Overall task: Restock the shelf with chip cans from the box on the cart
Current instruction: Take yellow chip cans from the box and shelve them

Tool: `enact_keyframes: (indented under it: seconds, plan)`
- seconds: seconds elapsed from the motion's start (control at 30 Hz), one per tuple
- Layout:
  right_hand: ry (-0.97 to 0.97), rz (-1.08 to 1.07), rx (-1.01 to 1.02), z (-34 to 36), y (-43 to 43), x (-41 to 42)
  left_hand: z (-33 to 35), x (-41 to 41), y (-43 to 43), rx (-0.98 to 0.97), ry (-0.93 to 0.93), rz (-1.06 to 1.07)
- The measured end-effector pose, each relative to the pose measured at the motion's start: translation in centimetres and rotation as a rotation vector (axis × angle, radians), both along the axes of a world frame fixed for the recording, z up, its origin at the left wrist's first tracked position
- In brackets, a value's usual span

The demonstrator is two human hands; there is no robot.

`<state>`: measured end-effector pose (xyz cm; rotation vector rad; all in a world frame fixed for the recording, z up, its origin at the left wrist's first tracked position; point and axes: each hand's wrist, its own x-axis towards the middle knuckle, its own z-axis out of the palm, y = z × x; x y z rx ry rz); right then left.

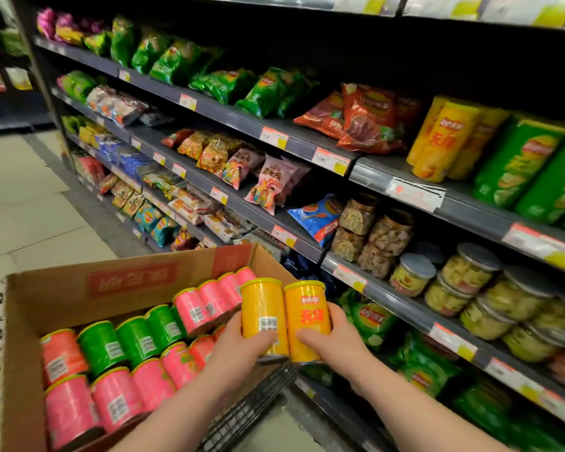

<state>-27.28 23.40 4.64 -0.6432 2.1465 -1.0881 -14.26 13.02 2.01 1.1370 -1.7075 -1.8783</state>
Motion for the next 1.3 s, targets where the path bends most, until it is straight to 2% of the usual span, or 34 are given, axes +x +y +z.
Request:
enact_keyframes:
  seconds: [0.47,0.73,0.93,1.3]
  plan:
    - [-0.032,-0.397,-0.05,2.6,23.6,-6.3,3.6,-10.6,19.4,0.005,0.01,-0.397]
    - [-0.003,-0.494,-0.082,3.7,34.8,-8.0,5.1,-13.5,29.8,0.046,0.066,-0.526]
    - [0.048,-0.475,-0.144,5.4,39.2,-9.1,6.9,-15.0,33.9,0.029,0.117,-0.545]
    - [0.089,-0.557,-0.212,6.9,40.4,-13.1,8.6,-19.9,34.3,0.033,0.17,-0.626]
